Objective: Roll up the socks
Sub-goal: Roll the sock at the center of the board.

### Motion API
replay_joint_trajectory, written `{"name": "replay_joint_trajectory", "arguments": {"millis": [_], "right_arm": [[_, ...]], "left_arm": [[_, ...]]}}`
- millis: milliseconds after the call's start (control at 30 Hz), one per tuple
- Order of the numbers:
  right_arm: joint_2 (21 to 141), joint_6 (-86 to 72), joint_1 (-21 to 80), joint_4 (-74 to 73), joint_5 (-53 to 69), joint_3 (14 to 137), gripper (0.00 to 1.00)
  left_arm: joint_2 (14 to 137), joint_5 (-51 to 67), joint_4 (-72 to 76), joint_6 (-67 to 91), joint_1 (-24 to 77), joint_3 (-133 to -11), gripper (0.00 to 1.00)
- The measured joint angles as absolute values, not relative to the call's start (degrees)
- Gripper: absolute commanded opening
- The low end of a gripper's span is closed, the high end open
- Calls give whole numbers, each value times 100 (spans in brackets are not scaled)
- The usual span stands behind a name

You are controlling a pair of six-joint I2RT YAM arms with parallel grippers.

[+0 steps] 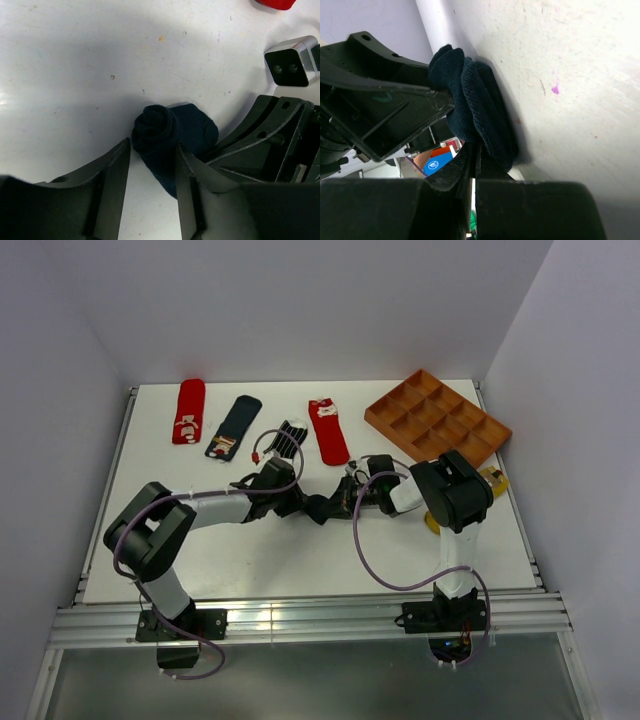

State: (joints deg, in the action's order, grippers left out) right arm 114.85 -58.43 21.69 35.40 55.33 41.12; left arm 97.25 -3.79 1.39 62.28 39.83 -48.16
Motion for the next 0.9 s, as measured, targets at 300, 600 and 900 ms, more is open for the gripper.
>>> {"name": "replay_joint_trajectory", "arguments": {"millis": [300, 600, 900], "right_arm": [[10975, -4834, 2200, 2314, 5000, 4318, 33], [9397, -3258, 2939, 668, 2685, 4329, 43], [8650, -2102, 4193, 327, 768, 4364, 38]], "left_arm": [[9955, -283, 250, 6267, 3997, -4980, 3], [9998, -336, -174, 6069, 4021, -5227, 0], [10014, -401, -679, 5795, 4032, -5472, 0]]}}
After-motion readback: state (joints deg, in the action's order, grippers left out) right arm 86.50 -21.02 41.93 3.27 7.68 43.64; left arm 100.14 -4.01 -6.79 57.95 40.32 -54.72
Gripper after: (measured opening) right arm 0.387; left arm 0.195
